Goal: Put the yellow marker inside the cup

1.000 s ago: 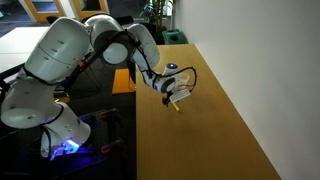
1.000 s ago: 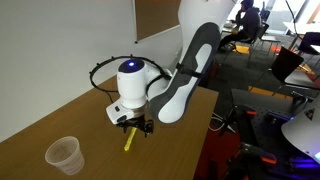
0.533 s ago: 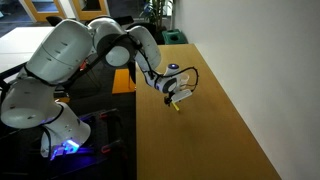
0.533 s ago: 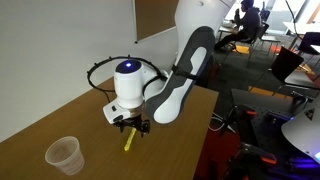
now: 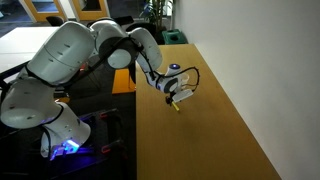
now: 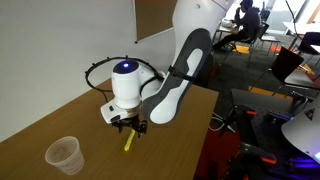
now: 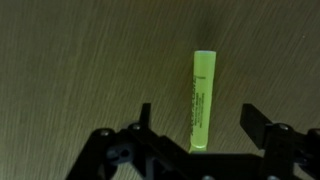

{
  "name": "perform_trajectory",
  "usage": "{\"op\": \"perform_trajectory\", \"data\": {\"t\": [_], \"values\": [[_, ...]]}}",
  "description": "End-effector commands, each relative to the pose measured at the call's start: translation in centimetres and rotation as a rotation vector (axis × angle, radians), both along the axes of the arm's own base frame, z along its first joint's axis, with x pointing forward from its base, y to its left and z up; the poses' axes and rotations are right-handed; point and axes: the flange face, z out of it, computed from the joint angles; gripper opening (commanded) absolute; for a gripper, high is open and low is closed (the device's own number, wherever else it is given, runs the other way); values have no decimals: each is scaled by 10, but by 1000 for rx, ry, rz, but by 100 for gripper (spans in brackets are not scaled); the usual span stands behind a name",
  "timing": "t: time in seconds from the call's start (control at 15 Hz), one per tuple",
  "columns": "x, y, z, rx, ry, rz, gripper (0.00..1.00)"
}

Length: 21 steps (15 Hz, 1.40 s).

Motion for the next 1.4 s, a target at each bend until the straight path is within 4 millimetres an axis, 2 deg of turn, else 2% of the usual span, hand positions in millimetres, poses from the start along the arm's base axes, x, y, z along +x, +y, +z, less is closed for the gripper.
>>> {"op": "perform_trajectory", "data": {"t": [0.0,0.07,0.2,0.4,0.73,0.87,1.0,1.33], "values": [[8,0,-6,3,16,11,88],[9,0,-8,4,17,10,83],[10,1,-10,4,14,9,59],[12,2,-11,5,12,10,34],[15,3,-5,3,8,9,0],[14,3,0,3,8,1,5],[11,4,10,15,13,-14,5],[7,-6,50,19,31,-112,5]]}}
